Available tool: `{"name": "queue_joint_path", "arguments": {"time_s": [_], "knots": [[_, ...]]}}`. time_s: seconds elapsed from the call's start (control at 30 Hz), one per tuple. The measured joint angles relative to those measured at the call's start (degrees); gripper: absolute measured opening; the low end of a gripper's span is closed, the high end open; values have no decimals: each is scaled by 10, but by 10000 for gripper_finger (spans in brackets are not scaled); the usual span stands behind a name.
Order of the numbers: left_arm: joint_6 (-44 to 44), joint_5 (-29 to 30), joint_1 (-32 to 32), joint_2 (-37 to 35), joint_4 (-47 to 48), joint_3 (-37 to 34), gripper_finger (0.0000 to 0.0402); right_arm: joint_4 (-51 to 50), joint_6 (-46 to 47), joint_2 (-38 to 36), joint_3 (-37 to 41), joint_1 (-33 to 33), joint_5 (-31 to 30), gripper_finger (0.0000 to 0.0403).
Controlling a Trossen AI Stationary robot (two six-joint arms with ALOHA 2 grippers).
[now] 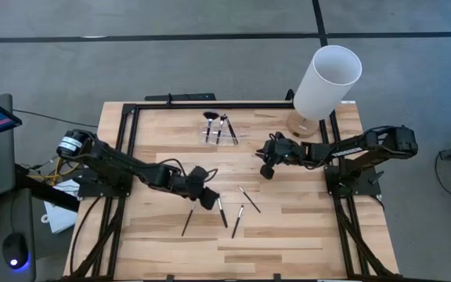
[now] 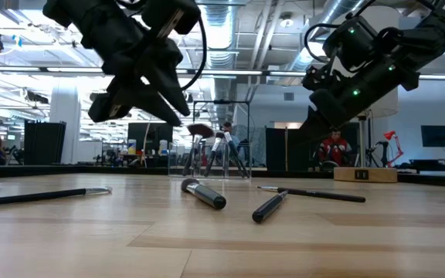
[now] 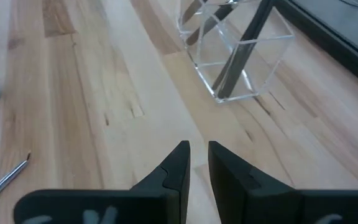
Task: Pick & Place Makeup Supplies
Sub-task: Put the makeup brush into the transparent organizer
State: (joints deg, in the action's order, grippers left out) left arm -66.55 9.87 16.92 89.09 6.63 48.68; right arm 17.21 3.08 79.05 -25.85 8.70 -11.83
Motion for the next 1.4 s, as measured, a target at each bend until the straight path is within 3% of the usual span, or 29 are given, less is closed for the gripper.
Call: {"name": "queue_joint_path", "arguments": {"time_s": [0.27,0.47,0.67,1.0,1.17,1.4], "knots": [[-140,16,24,34,27,22,76,-1,-41,0,0,1,19,50],[-174,22,19,89,33,91,76,-21,-62,0,0,-1,50,50],[-226,-1,20,134,153,172,76,-42,-65,0,16,-1,82,50],[-328,-65,11,138,205,196,79,10,-62,0,67,-1,91,50],[-340,-49,11,150,207,217,79,67,-70,0,67,-1,94,50],[-325,-34,12,209,268,310,71,145,-80,0,66,-1,94,50]]}}
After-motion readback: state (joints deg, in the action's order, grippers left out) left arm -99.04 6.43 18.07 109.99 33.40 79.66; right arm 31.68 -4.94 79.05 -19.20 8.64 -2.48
